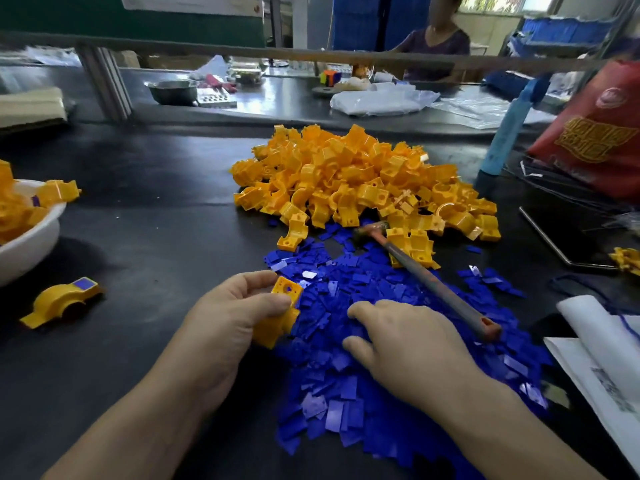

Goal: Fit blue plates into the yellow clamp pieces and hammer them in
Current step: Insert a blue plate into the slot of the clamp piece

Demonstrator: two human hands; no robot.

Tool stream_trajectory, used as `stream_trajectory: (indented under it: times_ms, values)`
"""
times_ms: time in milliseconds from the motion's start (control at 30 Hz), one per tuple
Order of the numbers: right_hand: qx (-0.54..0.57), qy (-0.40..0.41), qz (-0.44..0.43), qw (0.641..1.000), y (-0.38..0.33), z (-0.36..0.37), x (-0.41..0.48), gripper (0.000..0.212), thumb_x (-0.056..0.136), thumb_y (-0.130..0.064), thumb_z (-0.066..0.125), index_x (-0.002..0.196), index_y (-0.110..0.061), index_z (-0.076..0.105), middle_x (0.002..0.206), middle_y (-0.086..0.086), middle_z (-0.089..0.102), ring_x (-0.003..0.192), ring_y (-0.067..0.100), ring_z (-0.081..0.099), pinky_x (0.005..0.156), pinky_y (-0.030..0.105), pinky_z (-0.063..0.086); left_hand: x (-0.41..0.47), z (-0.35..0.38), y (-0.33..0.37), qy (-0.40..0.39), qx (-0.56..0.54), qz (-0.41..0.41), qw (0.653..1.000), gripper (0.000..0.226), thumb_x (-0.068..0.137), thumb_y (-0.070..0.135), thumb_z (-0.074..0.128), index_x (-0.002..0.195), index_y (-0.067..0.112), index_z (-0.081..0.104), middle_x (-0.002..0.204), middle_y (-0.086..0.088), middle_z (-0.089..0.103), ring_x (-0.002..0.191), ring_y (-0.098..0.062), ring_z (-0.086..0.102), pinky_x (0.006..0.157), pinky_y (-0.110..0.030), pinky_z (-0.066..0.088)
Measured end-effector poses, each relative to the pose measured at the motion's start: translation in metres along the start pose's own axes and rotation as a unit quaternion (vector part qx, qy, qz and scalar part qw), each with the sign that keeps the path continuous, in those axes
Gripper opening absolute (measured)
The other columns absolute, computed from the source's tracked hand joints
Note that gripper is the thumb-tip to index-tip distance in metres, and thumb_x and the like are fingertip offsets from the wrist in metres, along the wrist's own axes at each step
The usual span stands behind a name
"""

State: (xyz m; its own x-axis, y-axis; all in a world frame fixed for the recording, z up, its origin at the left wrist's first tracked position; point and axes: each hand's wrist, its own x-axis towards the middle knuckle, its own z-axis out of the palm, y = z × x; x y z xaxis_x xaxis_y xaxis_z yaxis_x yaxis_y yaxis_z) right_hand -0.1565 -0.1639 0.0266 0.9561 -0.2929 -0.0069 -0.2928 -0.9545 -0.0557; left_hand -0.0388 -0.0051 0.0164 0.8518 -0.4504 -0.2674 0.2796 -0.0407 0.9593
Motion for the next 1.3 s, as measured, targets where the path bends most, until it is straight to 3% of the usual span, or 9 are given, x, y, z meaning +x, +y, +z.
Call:
stream_trajectory:
  times_ms: [100, 233, 500, 600, 733, 867, 1067, 1200, 1300]
  values:
    - [0.019, 0.037, -0.021, 0.999, 0.002, 0.005, 0.003, 0.029, 0.096, -0.05, 0.038, 0.111, -0.029, 0.051, 0.102, -0.007, 0.06, 0.089, 0.019, 0.062, 0.071, 0.038, 0.052, -0.004, 0.006, -0.002, -0.052, 0.017, -0.014, 0.998, 0.03, 0.08, 0.008, 0.072, 0.106, 0.023, 0.072, 0.095, -0.005, 0.078, 0.071, -0.017, 0.073, 0.062, -0.028, 0.055]
    - [0.053, 0.079, -0.033, 0.995, 0.008, 0.008, 0.004, 0.024, 0.098, -0.046, 0.036, 0.099, -0.026, 0.048, 0.091, -0.007, 0.059, 0.081, 0.016, 0.059, 0.071, 0.034, 0.05, -0.005, 0.008, -0.005, -0.061, 0.024, -0.002, 0.998, 0.024, 0.078, 0.01, 0.073, 0.101, 0.018, 0.073, 0.089, -0.009, 0.078, 0.068, -0.018, 0.073, 0.058, -0.026, 0.053]
    - [0.189, 0.151, -0.024, 0.97, 0.011, 0.005, 0.005, 0.014, 0.097, -0.04, 0.045, 0.094, -0.027, 0.048, 0.073, -0.009, 0.057, 0.065, 0.008, 0.056, 0.059, 0.025, 0.046, -0.003, 0.007, -0.006, -0.047, 0.005, 0.032, 0.998, 0.051, 0.055, 0.037, 0.077, 0.101, 0.018, 0.07, 0.087, -0.012, 0.077, 0.073, -0.025, 0.075, 0.054, -0.031, 0.055]
    - [0.25, 0.164, -0.024, 0.954, 0.011, 0.004, 0.004, 0.01, 0.096, -0.033, 0.049, 0.097, -0.027, 0.057, 0.076, -0.01, 0.061, 0.065, 0.005, 0.058, 0.062, 0.026, 0.05, -0.005, 0.009, -0.008, -0.057, -0.013, 0.042, 0.997, 0.044, 0.059, 0.035, 0.077, 0.101, 0.025, 0.072, 0.093, -0.008, 0.077, 0.079, -0.027, 0.076, 0.054, -0.029, 0.057]
    - [0.31, 0.161, -0.01, 0.937, 0.011, 0.003, 0.002, 0.013, 0.096, -0.035, 0.045, 0.096, -0.029, 0.057, 0.075, -0.009, 0.064, 0.061, 0.005, 0.062, 0.057, 0.026, 0.052, -0.005, 0.01, -0.011, -0.068, -0.003, 0.06, 0.996, 0.033, 0.063, 0.038, 0.077, 0.095, 0.036, 0.075, 0.098, -0.006, 0.077, 0.085, -0.027, 0.075, 0.062, -0.03, 0.057]
    - [0.307, 0.178, -0.008, 0.935, 0.01, 0.003, 0.004, 0.014, 0.095, -0.037, 0.045, 0.093, -0.031, 0.058, 0.079, -0.015, 0.059, 0.077, 0.0, 0.058, 0.065, 0.016, 0.048, -0.005, 0.011, -0.013, -0.074, -0.008, 0.067, 0.995, 0.034, 0.061, 0.039, 0.078, 0.094, 0.034, 0.075, 0.097, -0.007, 0.078, 0.084, -0.026, 0.076, 0.062, -0.029, 0.058]
    - [0.544, 0.101, 0.037, 0.832, 0.007, -0.006, 0.0, 0.012, 0.094, -0.028, 0.054, 0.088, -0.032, 0.063, 0.067, -0.001, 0.067, 0.053, 0.013, 0.064, 0.049, 0.02, 0.051, -0.004, 0.012, -0.016, -0.073, -0.01, 0.084, 0.994, 0.031, 0.059, 0.037, 0.08, 0.089, 0.033, 0.074, 0.092, -0.008, 0.077, 0.082, -0.026, 0.076, 0.063, -0.032, 0.058]
    - [0.533, 0.094, 0.073, 0.838, 0.009, -0.004, 0.002, 0.008, 0.093, -0.022, 0.059, 0.096, -0.03, 0.061, 0.066, -0.001, 0.067, 0.052, 0.013, 0.064, 0.047, 0.018, 0.051, -0.004, 0.012, -0.017, -0.072, -0.001, 0.094, 0.993, 0.03, 0.059, 0.039, 0.078, 0.088, 0.036, 0.074, 0.091, -0.006, 0.078, 0.081, -0.024, 0.076, 0.063, -0.029, 0.057]
    - [0.536, 0.098, 0.067, 0.836, 0.008, -0.006, 0.0, 0.022, 0.092, -0.02, 0.06, 0.108, -0.034, 0.056, 0.071, -0.003, 0.068, 0.055, 0.011, 0.067, 0.049, 0.016, 0.051, -0.005, 0.013, -0.016, -0.069, -0.007, 0.096, 0.993, 0.029, 0.059, 0.038, 0.078, 0.088, 0.036, 0.074, 0.091, -0.007, 0.077, 0.08, -0.025, 0.076, 0.06, -0.026, 0.058]
